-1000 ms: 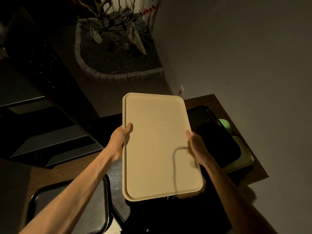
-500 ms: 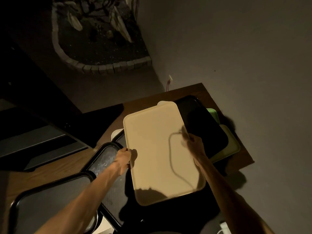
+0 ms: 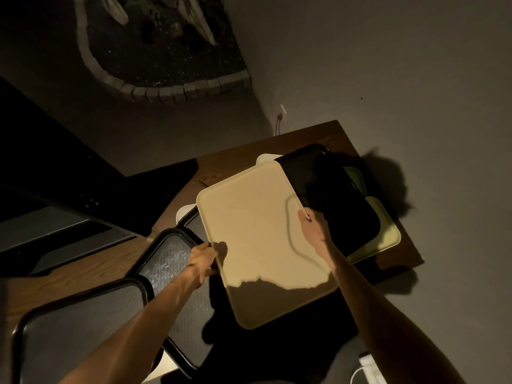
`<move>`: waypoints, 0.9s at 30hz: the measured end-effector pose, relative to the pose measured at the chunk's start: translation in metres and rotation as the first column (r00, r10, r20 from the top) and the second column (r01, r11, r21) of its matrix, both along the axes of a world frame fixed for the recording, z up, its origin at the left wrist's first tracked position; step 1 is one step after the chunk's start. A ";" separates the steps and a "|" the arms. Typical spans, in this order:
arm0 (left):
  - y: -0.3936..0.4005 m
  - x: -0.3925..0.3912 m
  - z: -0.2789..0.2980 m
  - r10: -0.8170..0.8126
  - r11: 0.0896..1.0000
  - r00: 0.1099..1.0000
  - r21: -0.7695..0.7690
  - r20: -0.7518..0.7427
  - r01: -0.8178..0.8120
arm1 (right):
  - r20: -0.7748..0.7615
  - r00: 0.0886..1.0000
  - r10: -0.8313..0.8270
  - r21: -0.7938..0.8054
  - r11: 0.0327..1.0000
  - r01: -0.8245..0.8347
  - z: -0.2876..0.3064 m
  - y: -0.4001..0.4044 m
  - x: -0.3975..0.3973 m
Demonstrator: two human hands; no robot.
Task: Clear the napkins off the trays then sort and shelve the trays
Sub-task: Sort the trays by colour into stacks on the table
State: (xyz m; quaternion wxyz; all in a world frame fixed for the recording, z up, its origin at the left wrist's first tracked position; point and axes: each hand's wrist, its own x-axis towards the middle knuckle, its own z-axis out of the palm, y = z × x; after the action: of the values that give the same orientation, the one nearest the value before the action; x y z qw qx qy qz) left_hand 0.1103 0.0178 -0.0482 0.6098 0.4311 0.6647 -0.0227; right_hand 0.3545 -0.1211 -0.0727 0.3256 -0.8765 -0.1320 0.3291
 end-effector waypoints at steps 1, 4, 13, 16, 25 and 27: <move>0.000 0.001 -0.001 -0.001 1.000 1.000 -0.003 0.005 0.001 | 0.014 1.000 -0.023 0.019 1.000 0.023 0.001 -0.001 0.003; 0.002 0.004 -0.006 -0.022 0.999 1.000 0.023 -0.014 0.022 | 0.042 0.994 -0.098 0.093 0.991 0.094 0.004 -0.004 0.019; 0.000 -0.016 -0.037 -0.235 0.969 0.929 0.006 -0.287 0.247 | 0.127 0.987 -0.102 0.091 0.992 0.091 0.016 -0.026 0.066; 0.000 -0.018 -0.046 -0.206 0.970 0.929 0.060 -0.307 0.235 | 0.069 0.988 -0.140 0.103 0.986 0.133 0.015 -0.036 0.072; 0.002 0.003 -0.053 -0.094 0.986 0.984 0.125 -0.150 0.114 | -0.029 0.994 -0.108 0.188 0.976 0.112 0.039 -0.044 0.083; 0.004 0.005 -0.060 -0.138 0.980 0.978 0.123 -0.155 0.158 | -0.063 0.993 -0.097 0.205 0.973 0.108 0.046 -0.041 0.080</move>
State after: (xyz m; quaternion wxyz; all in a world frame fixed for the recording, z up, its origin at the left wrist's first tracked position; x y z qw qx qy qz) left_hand 0.1151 0.0217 -0.1085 0.5259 0.5167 0.6734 -0.0546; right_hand 0.4344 -0.1624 -0.0269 0.4353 -0.8343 -0.1119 0.3192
